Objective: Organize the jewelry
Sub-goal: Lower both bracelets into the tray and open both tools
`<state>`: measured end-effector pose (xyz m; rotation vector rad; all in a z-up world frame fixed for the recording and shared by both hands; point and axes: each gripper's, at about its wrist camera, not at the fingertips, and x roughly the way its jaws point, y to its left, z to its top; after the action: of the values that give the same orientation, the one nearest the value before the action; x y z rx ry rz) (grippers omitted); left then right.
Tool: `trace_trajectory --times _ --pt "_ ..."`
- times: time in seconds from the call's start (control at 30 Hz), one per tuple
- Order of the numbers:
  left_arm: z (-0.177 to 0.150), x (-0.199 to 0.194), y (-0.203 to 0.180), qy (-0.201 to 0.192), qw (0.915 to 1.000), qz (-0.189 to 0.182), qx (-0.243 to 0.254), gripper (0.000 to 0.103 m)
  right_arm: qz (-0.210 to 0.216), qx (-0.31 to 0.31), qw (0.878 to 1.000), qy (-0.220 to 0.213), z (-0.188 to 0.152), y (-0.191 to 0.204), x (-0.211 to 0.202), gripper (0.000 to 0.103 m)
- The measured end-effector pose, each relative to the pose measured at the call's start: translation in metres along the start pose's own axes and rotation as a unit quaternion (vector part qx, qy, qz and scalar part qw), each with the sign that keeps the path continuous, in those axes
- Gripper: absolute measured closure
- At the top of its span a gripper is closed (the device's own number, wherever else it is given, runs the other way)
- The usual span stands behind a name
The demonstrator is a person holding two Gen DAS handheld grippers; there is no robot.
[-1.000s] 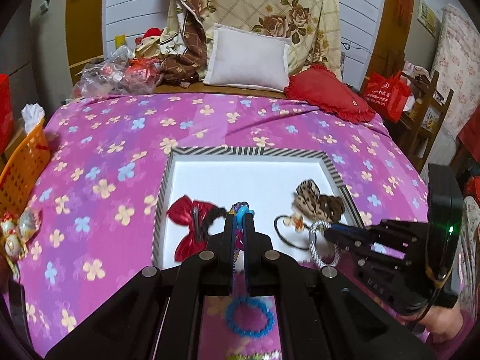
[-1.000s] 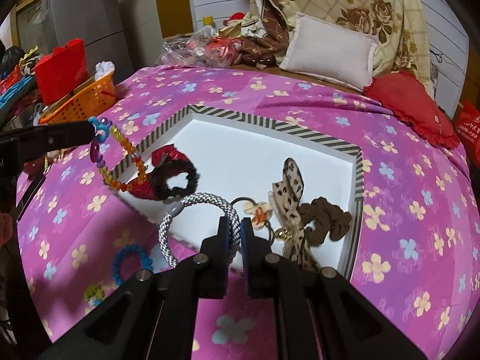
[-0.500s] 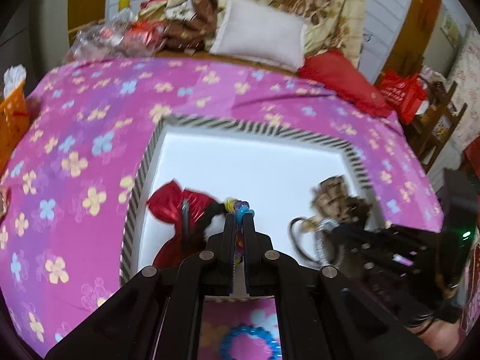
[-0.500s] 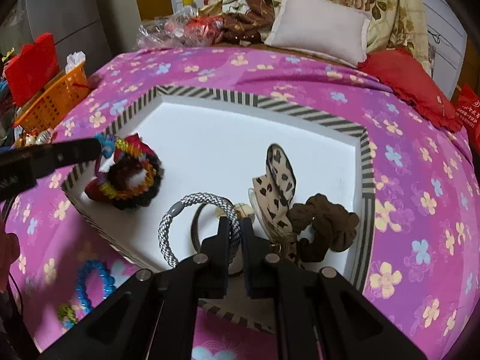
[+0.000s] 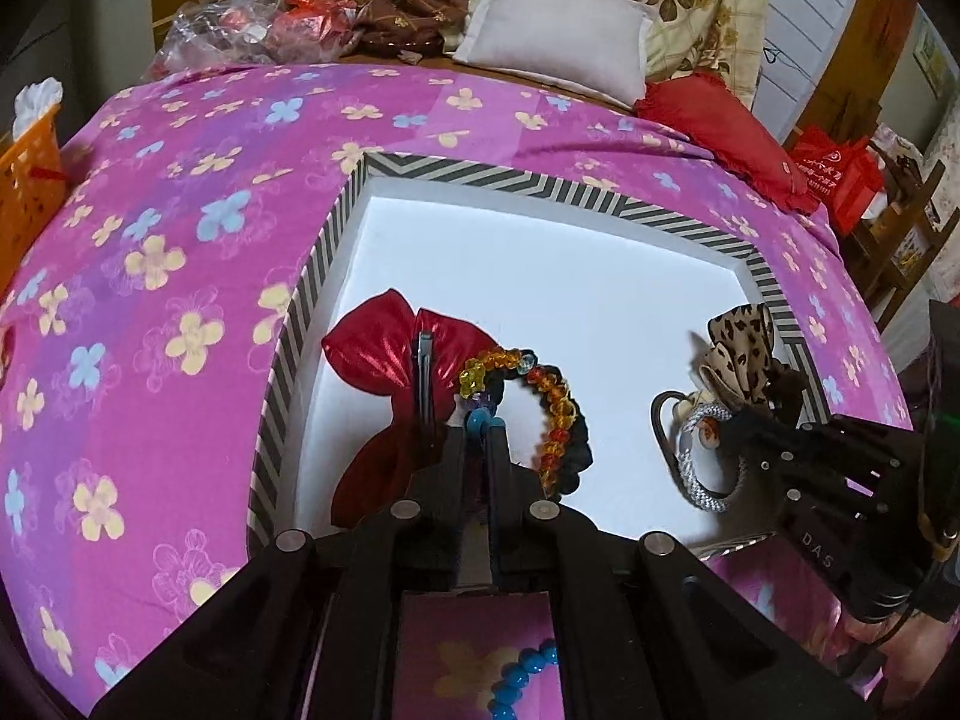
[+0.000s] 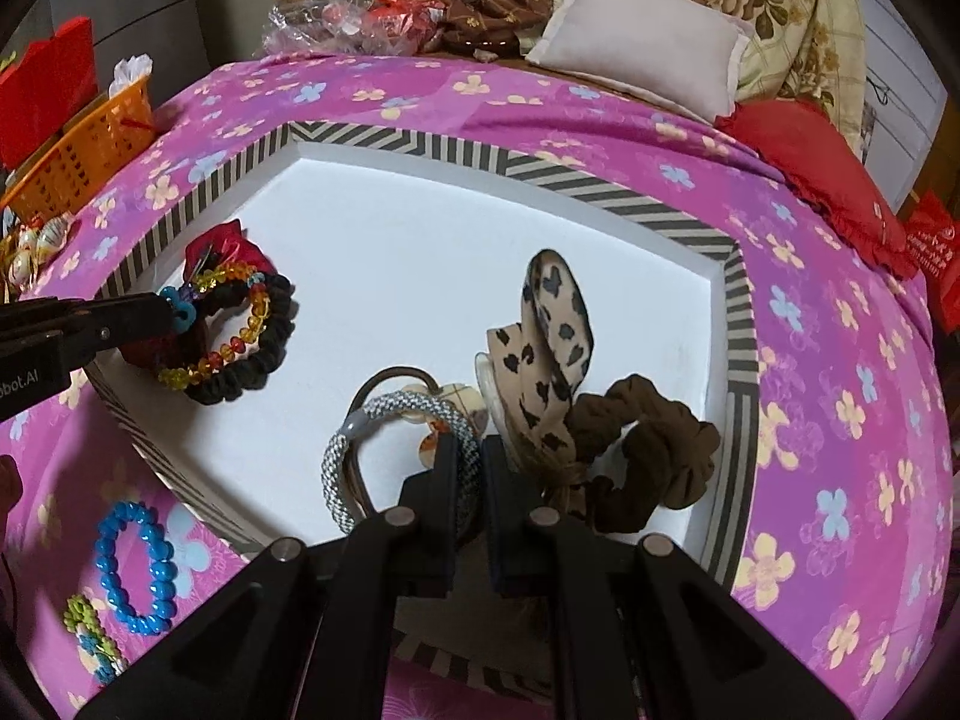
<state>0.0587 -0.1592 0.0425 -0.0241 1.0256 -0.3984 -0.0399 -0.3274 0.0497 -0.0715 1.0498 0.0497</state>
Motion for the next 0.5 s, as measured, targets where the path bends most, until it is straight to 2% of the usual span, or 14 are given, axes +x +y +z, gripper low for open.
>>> trace_trajectory --times 0.3,0.43,0.5 --pt "-0.004 -0.0033 0.0024 -0.005 0.9999 0.011 0.0 0.102 0.003 0.006 1.0 -0.001 -0.0019 -0.0002 -0.0014 0.096" --pt "-0.0066 -0.0046 0.0008 -0.008 0.9998 0.018 0.003 0.089 0.004 0.007 1.0 -0.003 -0.003 -0.0003 -0.0017 0.096" --pt "-0.0078 -0.0047 -0.0003 -0.008 0.9997 0.02 0.005 0.087 0.004 0.008 1.0 -0.004 -0.0042 -0.0004 -0.0022 0.096"
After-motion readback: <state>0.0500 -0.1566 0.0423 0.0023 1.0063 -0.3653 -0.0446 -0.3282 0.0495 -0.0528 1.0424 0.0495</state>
